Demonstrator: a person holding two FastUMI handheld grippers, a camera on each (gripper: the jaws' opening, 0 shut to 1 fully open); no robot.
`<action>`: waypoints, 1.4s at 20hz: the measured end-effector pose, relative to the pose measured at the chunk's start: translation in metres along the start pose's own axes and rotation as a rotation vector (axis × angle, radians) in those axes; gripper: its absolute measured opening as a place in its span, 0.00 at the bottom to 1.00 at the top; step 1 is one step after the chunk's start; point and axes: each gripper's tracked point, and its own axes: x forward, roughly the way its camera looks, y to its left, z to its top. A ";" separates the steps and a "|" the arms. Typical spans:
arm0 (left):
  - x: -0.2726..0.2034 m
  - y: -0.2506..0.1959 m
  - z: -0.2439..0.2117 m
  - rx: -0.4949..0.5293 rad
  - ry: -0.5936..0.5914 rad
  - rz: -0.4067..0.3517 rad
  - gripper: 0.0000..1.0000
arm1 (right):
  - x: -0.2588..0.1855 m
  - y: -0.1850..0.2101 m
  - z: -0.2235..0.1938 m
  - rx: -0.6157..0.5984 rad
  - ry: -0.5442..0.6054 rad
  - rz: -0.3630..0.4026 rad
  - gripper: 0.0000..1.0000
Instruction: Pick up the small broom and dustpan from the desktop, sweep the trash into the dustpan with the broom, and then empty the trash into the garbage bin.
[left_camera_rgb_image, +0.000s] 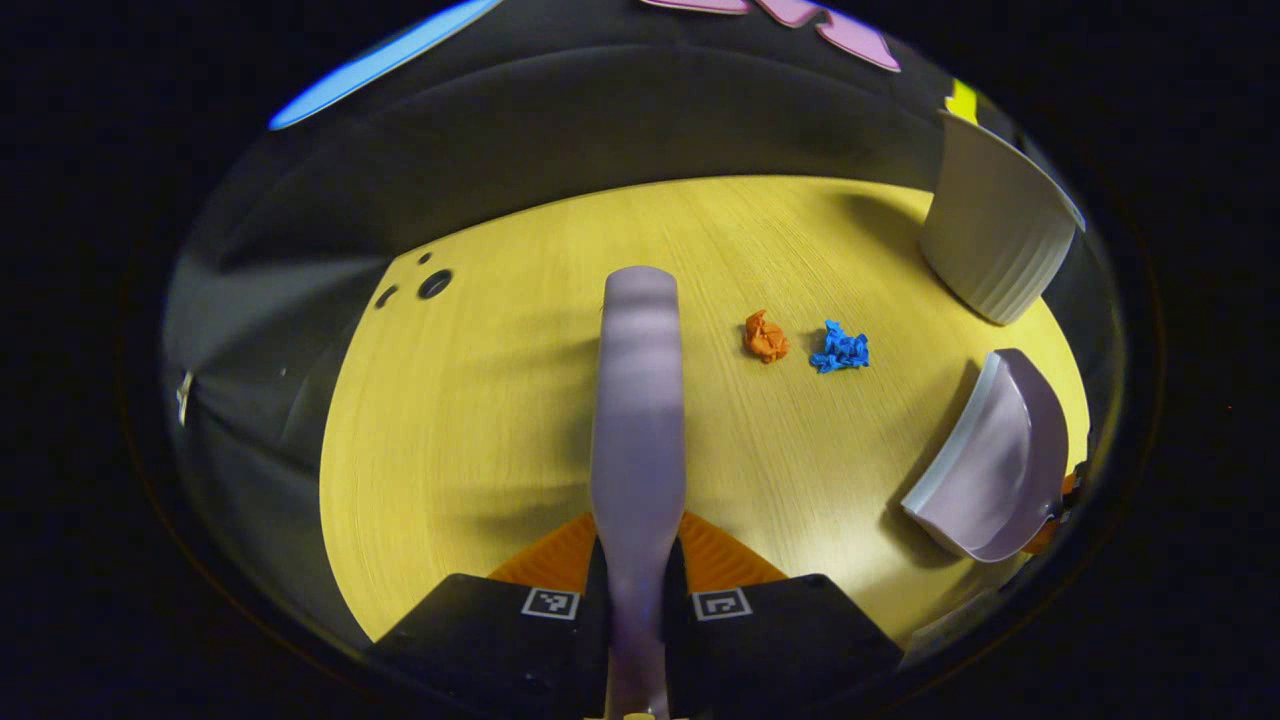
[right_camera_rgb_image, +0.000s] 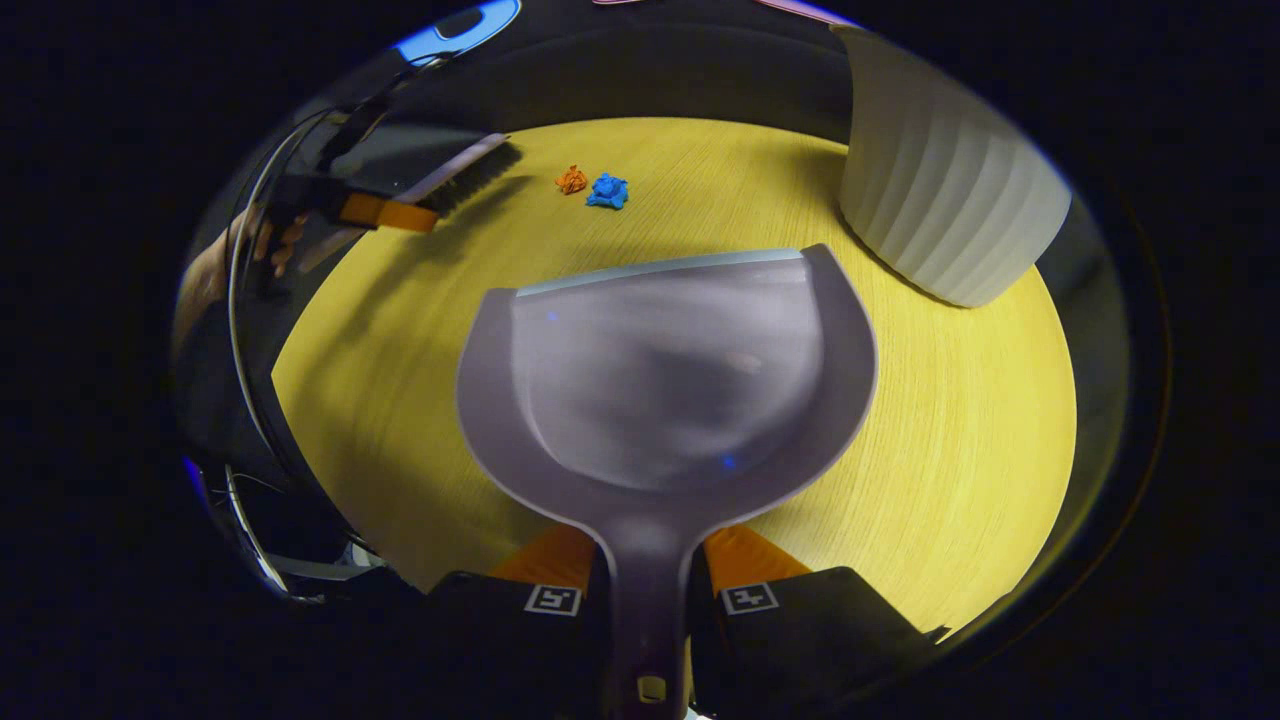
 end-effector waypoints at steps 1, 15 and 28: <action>0.010 0.000 0.010 0.054 0.006 0.001 0.27 | 0.002 0.000 -0.001 0.001 0.010 0.004 0.36; 0.028 -0.094 0.068 0.680 0.020 -0.228 0.27 | 0.002 -0.007 0.002 0.004 0.041 0.065 0.36; -0.051 -0.188 -0.020 0.679 0.142 -0.614 0.27 | -0.008 -0.014 -0.021 -0.057 0.046 0.082 0.35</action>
